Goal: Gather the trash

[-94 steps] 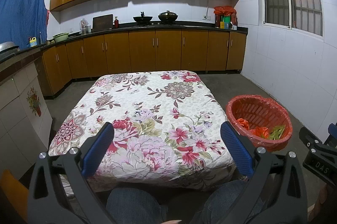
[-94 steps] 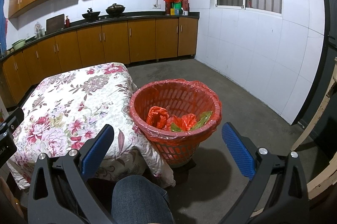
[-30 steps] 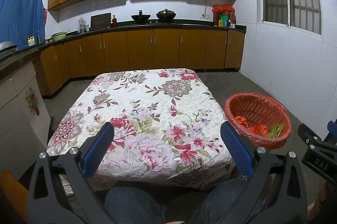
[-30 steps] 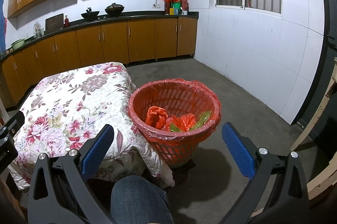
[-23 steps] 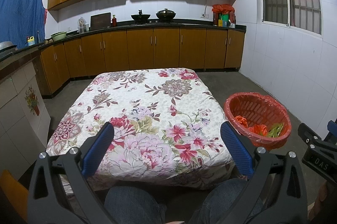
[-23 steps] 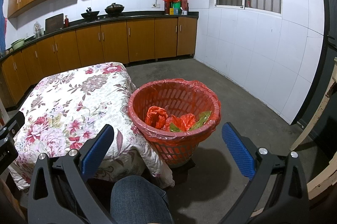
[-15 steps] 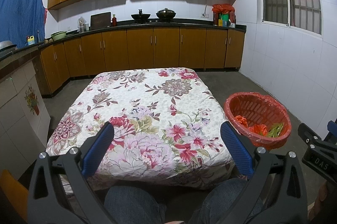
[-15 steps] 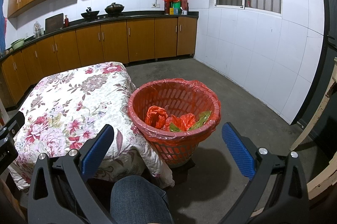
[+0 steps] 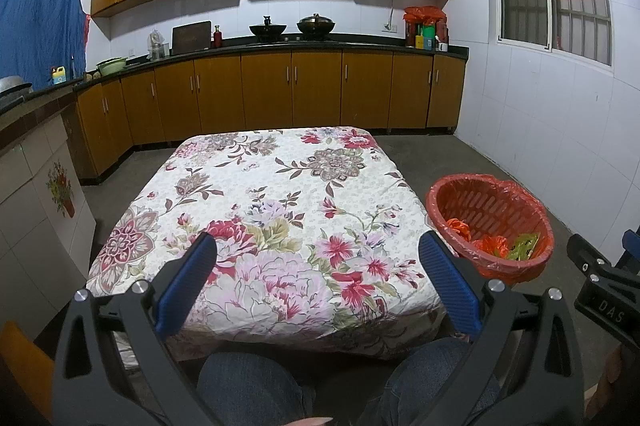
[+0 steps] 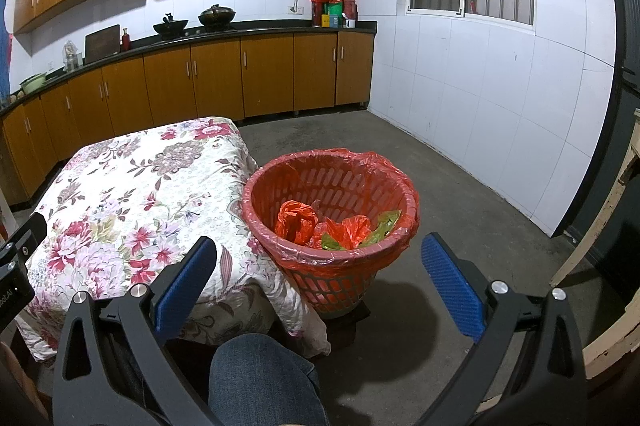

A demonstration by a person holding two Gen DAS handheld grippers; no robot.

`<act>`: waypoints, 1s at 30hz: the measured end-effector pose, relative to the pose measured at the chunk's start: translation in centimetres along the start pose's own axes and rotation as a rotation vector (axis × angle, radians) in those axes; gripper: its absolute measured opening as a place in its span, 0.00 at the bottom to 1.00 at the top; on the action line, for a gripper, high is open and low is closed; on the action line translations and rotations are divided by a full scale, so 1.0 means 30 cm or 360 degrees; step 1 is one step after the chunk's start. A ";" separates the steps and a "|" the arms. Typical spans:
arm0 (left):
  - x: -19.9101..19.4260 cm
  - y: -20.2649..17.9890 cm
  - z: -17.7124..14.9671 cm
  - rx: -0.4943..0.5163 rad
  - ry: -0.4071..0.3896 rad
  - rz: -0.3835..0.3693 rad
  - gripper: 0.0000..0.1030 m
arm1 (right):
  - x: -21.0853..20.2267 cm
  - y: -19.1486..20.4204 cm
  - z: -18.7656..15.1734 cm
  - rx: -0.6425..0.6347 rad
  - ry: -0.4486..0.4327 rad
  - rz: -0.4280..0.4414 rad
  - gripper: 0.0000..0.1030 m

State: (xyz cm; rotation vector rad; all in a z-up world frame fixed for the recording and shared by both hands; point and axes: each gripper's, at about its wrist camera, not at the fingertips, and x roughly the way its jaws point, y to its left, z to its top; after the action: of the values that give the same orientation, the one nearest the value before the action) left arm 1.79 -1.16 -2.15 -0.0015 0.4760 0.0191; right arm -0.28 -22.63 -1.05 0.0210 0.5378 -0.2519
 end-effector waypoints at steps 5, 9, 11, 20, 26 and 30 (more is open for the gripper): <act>0.000 0.000 0.001 0.0000 0.0001 -0.0001 0.96 | 0.000 0.000 0.000 -0.0001 0.0000 0.0000 0.98; -0.001 0.000 0.001 -0.0001 0.0003 -0.0001 0.96 | 0.000 0.002 0.000 -0.0002 0.0000 0.0000 0.98; 0.000 0.000 0.002 -0.0001 0.0003 -0.0001 0.96 | 0.000 0.001 0.000 -0.0001 0.0000 0.0000 0.98; -0.002 -0.001 -0.002 -0.0002 0.0006 0.0000 0.96 | 0.001 -0.003 -0.008 -0.0006 0.0010 -0.0001 0.98; -0.005 -0.004 -0.006 -0.0002 0.0014 0.0003 0.96 | 0.006 -0.008 -0.011 -0.0008 0.0016 -0.0001 0.98; -0.013 -0.006 -0.012 -0.0003 0.0016 0.0002 0.96 | 0.007 -0.008 -0.011 -0.0009 0.0017 -0.0001 0.98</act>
State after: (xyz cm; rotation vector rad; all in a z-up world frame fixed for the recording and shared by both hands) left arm 1.28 -1.35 -2.28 -0.0034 0.4860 0.0205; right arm -0.34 -22.88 -1.42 0.0167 0.5488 -0.2513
